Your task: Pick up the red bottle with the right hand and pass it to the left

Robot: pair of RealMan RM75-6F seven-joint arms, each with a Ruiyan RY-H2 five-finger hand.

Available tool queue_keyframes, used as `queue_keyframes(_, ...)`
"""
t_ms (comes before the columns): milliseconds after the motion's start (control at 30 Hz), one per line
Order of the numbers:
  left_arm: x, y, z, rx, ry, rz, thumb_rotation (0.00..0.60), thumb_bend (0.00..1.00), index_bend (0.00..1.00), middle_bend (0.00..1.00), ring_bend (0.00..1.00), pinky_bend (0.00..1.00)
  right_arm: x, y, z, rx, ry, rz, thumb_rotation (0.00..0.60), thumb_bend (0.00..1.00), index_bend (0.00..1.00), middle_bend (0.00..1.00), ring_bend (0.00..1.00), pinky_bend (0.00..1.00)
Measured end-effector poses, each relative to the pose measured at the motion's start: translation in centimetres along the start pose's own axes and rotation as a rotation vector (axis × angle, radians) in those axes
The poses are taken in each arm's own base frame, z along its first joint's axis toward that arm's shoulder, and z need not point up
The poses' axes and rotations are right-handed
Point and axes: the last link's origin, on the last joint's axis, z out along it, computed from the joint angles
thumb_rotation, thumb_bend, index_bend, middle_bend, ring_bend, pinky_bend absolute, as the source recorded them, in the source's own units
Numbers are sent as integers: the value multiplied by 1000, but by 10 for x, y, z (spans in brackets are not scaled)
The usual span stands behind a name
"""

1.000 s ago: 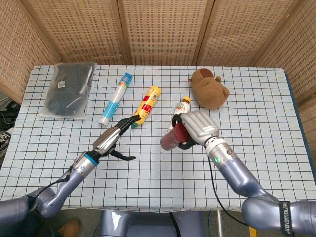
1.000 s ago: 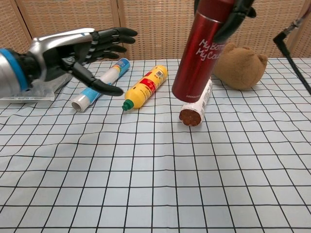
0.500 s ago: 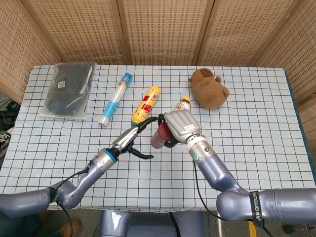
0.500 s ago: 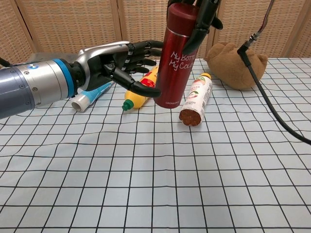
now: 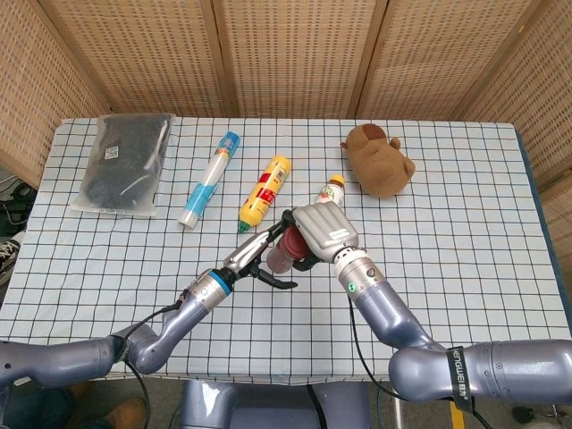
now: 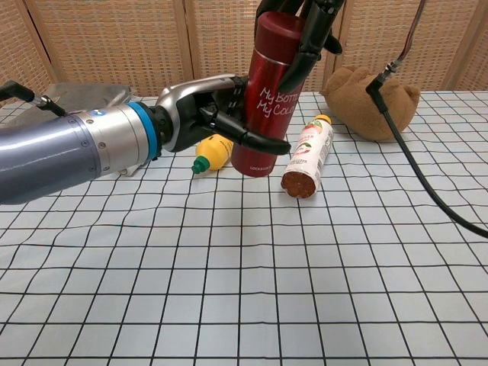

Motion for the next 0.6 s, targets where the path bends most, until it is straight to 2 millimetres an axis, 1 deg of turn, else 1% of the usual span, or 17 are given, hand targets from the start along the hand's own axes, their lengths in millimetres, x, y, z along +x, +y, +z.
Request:
queue_keyframes(33, -1, 0, 1, -1, 1, -4, 600, 3, 212, 172, 186, 186, 0, 0, 0, 0, 1, 0, 600, 612, 638, 621, 654, 707)
queue_keyframes(67, -2, 0, 2, -3, 2, -6, 600, 34, 307, 260, 255, 253, 1, 1, 0, 0, 1, 1, 600, 612, 638, 621, 655, 707)
queue_keyframes(100, -2, 0, 3, -4, 5, -6, 600, 82, 403, 345, 321, 309, 1, 1, -1, -1, 2, 3, 600, 612, 638, 621, 655, 707)
queue_keyframes(133, -3, 0, 4, -5, 8, -2, 600, 119, 460, 394, 359, 339, 2, 2, -1, -2, 3, 4, 600, 612, 638, 621, 655, 707)
queue_keyframes(167, -3, 0, 5, -6, 10, 3, 600, 183, 539, 459, 410, 376, 2, 2, -1, -3, 4, 4, 600, 613, 638, 621, 655, 707)
queue_keyframes(200, -4, 0, 6, -7, 13, 6, 600, 213, 577, 489, 432, 394, 3, 3, -2, -5, 4, 4, 600, 613, 638, 621, 655, 707)
queue_keyframes(267, -5, 0, 7, -5, 14, 6, 600, 262, 623, 518, 452, 413, 3, 5, -2, -7, 5, 5, 600, 614, 637, 621, 655, 707)
queue_keyframes(400, -7, 0, 8, -1, 17, 10, 600, 297, 664, 543, 467, 423, 4, 8, -3, -10, 2, 6, 600, 611, 632, 615, 654, 705)
queue_keyframes(433, -7, 0, 8, 0, 19, 10, 600, 300, 670, 546, 469, 423, 4, 8, -3, -10, 0, 9, 600, 582, 606, 592, 642, 688)
queue_keyframes(467, -7, 0, 9, 1, 20, 10, 600, 302, 674, 549, 471, 423, 4, 8, -4, -9, -1, 13, 600, 474, 515, 523, 586, 612)
queue_keyframes(500, -7, -1, 9, 2, 21, 10, 600, 302, 676, 550, 471, 423, 3, 8, -4, -8, -6, 19, 600, 298, 345, 385, 467, 487)
queue_keyframes(533, -8, -1, 9, 3, 21, 12, 600, 302, 678, 550, 471, 423, 2, 8, -4, -5, -14, 25, 600, 181, 224, 268, 356, 380)
queue_keyframes(567, -8, -1, 9, 3, 22, 14, 600, 303, 680, 551, 471, 423, 1, 8, -5, -2, -23, 32, 600, 48, 76, 117, 186, 225)
queue_keyframes(600, -8, -1, 10, 4, 23, 15, 600, 304, 682, 552, 471, 423, 1, 8, -6, 5, -38, 44, 600, 1, 5, 22, 66, 118)
